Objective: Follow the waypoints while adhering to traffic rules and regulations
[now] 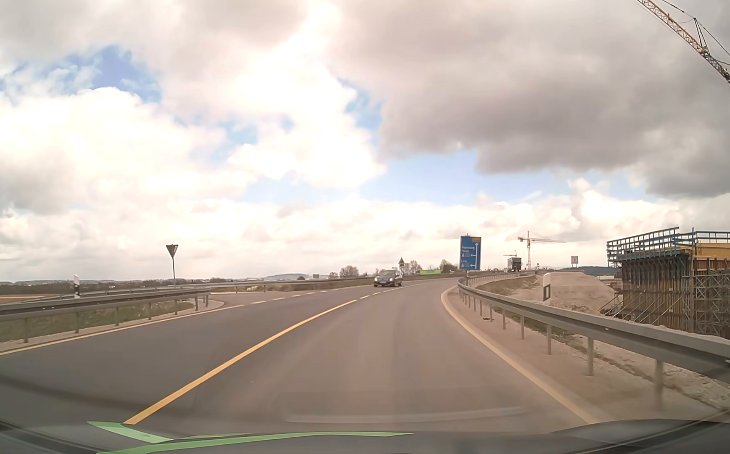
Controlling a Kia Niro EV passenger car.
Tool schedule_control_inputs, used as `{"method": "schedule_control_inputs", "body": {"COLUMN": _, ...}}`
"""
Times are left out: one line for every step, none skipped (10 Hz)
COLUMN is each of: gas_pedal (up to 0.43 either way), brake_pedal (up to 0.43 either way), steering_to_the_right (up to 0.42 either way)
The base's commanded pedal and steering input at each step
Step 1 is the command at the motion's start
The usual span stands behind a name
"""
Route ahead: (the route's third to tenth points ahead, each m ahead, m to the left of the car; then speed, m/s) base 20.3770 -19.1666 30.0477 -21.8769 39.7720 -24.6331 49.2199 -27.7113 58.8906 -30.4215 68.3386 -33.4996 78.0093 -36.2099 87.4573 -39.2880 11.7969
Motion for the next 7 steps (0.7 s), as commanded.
{"method": "schedule_control_inputs", "body": {"gas_pedal": 0.15, "brake_pedal": 0.0, "steering_to_the_right": 0.022}}
{"method": "schedule_control_inputs", "body": {"gas_pedal": 0.138, "brake_pedal": 0.0, "steering_to_the_right": 0.022}}
{"method": "schedule_control_inputs", "body": {"gas_pedal": 0.138, "brake_pedal": 0.0, "steering_to_the_right": 0.022}}
{"method": "schedule_control_inputs", "body": {"gas_pedal": 0.13, "brake_pedal": 0.0, "steering_to_the_right": 0.022}}
{"method": "schedule_control_inputs", "body": {"gas_pedal": 0.13, "brake_pedal": 0.0, "steering_to_the_right": 0.023}}
{"method": "schedule_control_inputs", "body": {"gas_pedal": 0.13, "brake_pedal": 0.0, "steering_to_the_right": 0.023}}
{"method": "schedule_control_inputs", "body": {"gas_pedal": 0.13, "brake_pedal": 0.0, "steering_to_the_right": 0.023}}
